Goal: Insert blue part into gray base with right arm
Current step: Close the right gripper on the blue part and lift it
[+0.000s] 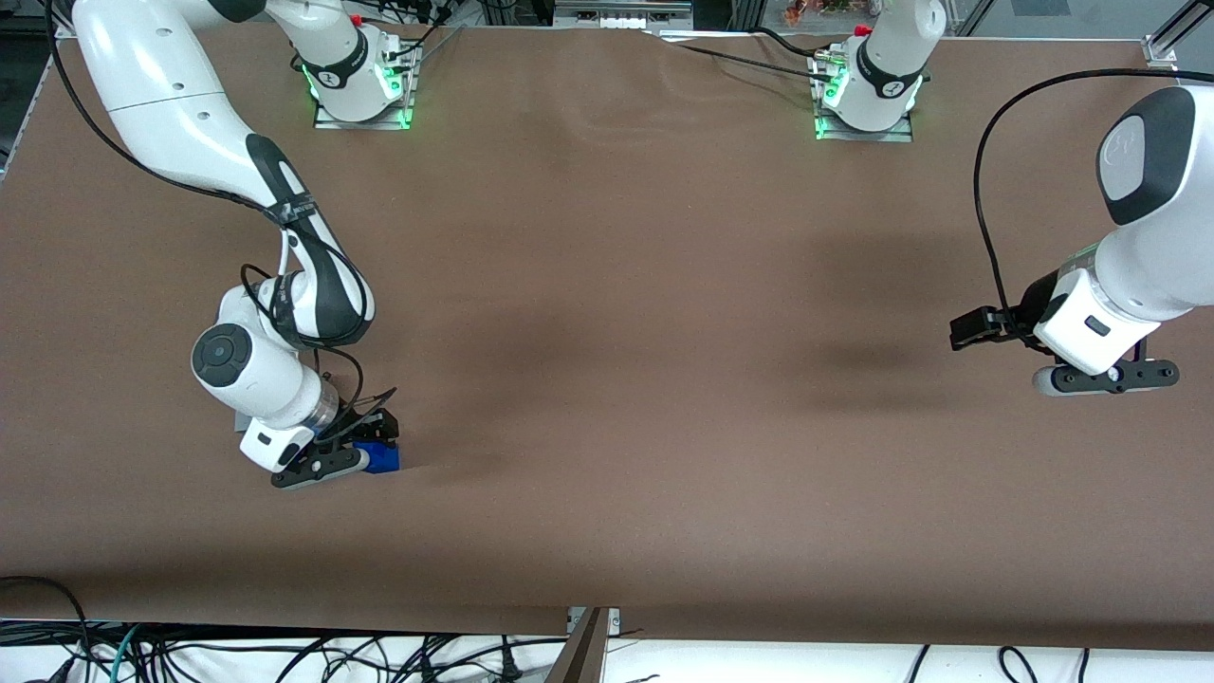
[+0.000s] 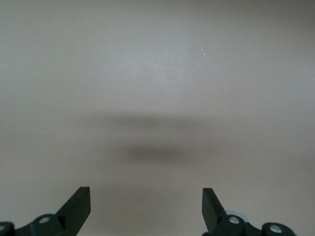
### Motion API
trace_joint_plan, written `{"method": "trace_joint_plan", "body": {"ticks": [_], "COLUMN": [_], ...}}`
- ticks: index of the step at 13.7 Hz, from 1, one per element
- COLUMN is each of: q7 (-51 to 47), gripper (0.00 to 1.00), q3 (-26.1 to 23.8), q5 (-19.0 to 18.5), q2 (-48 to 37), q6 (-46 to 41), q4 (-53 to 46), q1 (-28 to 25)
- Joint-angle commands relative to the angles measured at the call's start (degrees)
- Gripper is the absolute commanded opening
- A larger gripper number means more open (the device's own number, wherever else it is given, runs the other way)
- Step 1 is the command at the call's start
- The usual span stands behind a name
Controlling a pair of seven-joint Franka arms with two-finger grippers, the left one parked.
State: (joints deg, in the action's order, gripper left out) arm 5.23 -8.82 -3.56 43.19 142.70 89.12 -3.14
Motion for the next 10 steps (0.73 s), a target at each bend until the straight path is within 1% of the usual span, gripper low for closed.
{"method": "trace_joint_plan", "body": {"ticks": [1, 2, 4, 5, 7, 10], "q7": [-0.1, -0.1, 0.0, 0.0, 0.1, 0.7], "gripper": [0.69, 0.60, 0.25, 0.18, 0.18, 0.18], "q3": [0.9, 0.9, 0.9, 0.9, 0.9, 0.9], "q5": [-0.6, -0.5, -0.5, -0.5, -0.2, -0.5], "q2": [0.9, 0.9, 0.7, 0.4, -1.7, -8.0], "q6": [0.2, 0.1, -0.2, -0.6, -3.6, -12.6], "q4": [-1.4, -1.4, -1.4, -1.4, -1.3, -0.8], "q1": [-0.8, -0.8, -0.9, -0.9, -0.8, 0.2]}}
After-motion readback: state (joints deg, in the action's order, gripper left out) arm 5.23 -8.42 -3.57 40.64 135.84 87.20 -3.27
